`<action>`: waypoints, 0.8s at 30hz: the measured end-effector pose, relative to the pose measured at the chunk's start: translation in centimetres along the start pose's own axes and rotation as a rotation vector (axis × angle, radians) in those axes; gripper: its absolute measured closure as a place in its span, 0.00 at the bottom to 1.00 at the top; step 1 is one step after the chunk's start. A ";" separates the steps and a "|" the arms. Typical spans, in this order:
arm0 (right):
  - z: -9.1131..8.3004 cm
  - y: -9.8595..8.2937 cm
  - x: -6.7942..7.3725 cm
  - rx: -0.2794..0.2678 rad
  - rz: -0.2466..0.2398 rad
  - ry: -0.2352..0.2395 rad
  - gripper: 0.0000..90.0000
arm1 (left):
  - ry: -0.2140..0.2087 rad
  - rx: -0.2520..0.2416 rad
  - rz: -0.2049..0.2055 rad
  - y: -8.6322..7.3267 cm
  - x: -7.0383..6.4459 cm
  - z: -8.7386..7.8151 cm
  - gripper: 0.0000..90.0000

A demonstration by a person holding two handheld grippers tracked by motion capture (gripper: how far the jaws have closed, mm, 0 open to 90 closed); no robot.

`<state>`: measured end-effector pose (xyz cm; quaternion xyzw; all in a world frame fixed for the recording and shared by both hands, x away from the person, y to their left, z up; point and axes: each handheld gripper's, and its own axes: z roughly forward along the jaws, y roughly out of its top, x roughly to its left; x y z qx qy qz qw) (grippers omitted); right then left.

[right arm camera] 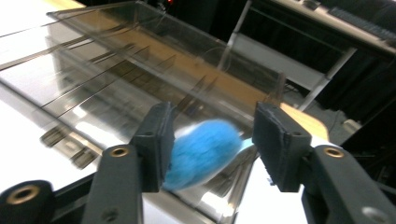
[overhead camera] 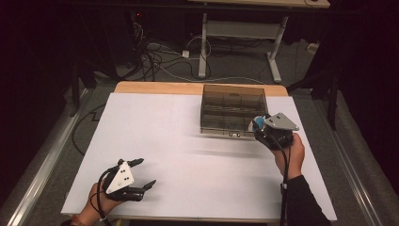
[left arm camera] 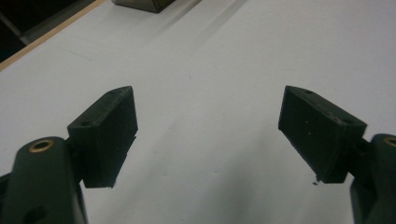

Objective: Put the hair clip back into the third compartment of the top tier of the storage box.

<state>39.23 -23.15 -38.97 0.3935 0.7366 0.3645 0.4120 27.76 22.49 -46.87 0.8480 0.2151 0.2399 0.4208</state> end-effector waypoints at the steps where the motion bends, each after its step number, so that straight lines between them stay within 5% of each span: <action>1: 0.2 0.1 -0.1 0.009 -0.013 -0.006 0.59 | 0.005 -0.002 0.007 0.0 0.0 0.0 0.21; 7: 0.5 0.0 -0.9 0.053 -0.037 0.007 0.66 | -0.009 0.009 0.008 -0.1 -0.1 0.1 0.21; 17: -0.3 -1.0 -1.4 0.092 -0.035 0.084 0.65 | -0.013 0.009 0.006 0.0 -0.1 0.3 0.21; 24: 0.6 -1.0 -1.0 0.112 -0.032 0.108 0.64 | -0.017 0.011 0.012 0.1 -0.3 0.5 0.21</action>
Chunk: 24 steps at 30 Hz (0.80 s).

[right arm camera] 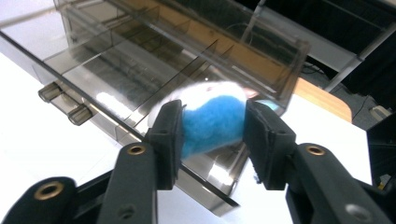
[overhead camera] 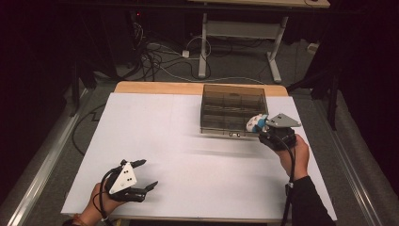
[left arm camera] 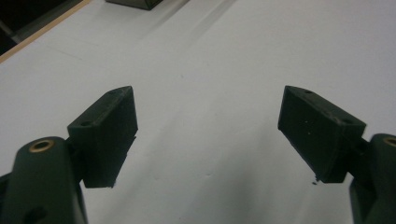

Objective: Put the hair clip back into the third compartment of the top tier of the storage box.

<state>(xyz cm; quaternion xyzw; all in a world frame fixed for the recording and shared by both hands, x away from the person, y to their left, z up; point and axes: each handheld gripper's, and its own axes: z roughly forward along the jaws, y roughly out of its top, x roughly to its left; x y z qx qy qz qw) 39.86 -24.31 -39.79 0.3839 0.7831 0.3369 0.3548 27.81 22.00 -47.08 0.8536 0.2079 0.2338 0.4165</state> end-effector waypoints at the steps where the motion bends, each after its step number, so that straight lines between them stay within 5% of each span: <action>1: 0.2 0.1 0.1 -0.002 0.010 0.003 0.63 | 0.003 0.001 0.000 0.0 0.0 0.0 0.21; 12: 0.3 0.1 0.2 -0.013 0.025 0.009 0.59 | 0.003 -0.002 0.002 0.0 0.0 0.0 0.21; 24: -0.1 0.3 0.2 -0.067 0.053 -0.017 0.42 | 0.009 -0.008 -0.007 -0.1 0.2 -0.2 0.21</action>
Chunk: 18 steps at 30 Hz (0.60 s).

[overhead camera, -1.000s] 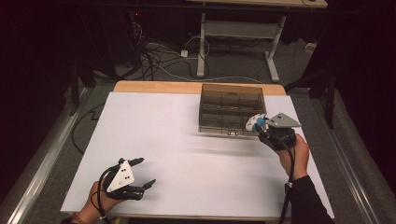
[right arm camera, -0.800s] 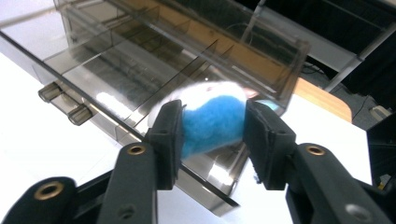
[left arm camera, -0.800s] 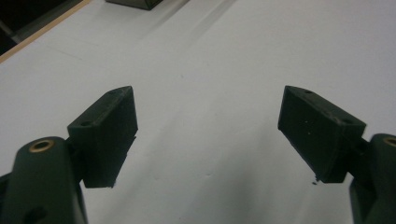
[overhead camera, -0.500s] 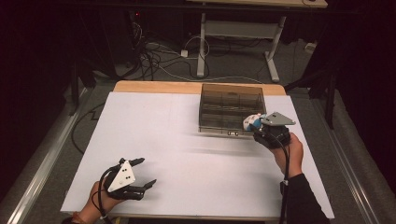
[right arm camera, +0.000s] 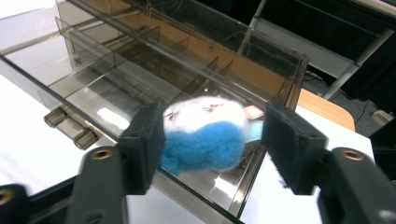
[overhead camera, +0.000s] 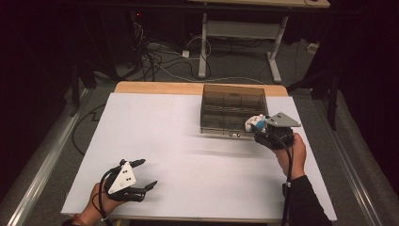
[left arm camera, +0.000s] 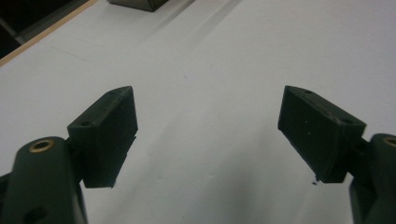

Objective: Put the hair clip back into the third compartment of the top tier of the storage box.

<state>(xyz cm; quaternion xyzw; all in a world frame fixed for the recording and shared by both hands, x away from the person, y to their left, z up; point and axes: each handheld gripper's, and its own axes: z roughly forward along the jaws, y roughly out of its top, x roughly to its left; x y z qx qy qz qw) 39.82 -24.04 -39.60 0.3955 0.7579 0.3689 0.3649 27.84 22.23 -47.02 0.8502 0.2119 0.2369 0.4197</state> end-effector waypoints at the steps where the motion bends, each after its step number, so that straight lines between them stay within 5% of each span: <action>1: 0.0 0.0 0.0 -0.007 0.010 -0.003 0.39 | 0.001 0.001 0.000 0.0 0.0 0.0 0.21; 18: -0.4 0.2 0.4 -0.101 0.101 -0.041 0.17 | 0.007 -0.004 -0.001 0.0 0.1 -0.2 0.21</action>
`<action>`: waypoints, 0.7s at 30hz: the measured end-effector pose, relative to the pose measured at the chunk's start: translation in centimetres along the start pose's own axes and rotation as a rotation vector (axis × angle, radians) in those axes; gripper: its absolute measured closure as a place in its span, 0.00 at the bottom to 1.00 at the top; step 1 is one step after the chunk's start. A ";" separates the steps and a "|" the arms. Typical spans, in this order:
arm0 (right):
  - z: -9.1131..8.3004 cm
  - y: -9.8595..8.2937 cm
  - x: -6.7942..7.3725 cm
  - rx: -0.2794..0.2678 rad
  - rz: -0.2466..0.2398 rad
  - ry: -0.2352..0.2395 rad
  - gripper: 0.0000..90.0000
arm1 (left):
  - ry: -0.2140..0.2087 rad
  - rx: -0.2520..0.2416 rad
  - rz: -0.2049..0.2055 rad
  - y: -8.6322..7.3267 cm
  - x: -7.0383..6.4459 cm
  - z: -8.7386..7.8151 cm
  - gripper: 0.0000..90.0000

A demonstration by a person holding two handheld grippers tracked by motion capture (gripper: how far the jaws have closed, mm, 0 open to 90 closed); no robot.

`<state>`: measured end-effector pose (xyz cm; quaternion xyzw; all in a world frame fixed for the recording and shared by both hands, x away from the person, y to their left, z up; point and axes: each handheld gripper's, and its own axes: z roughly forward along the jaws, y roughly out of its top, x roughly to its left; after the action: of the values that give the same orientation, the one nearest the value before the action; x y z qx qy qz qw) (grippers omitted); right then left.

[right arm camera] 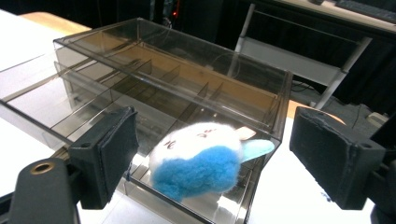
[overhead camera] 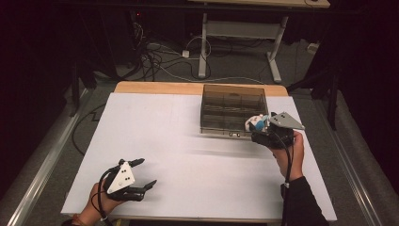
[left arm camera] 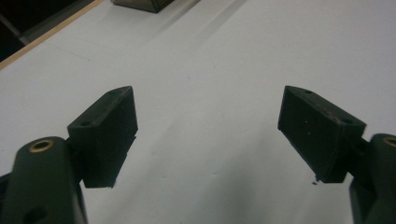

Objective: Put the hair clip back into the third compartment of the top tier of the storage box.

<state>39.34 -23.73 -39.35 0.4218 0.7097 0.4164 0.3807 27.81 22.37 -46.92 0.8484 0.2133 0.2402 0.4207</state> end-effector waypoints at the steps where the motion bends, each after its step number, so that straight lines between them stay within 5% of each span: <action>1: -0.1 0.0 0.0 -0.007 0.008 0.004 0.16 | 0.000 -0.001 -0.002 0.0 0.0 0.0 0.21; 12: -0.5 -0.2 0.5 -0.045 0.037 0.003 0.17 | 0.004 0.000 -0.001 0.0 0.0 0.0 0.21; 21: -0.9 0.0 1.2 -0.058 0.013 0.024 0.17 | 0.006 0.001 0.000 -0.1 0.0 0.0 0.21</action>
<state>38.09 -22.86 -39.28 0.4101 0.6991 0.4445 0.3815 27.78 22.42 -46.94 0.8479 0.2149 0.2426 0.4195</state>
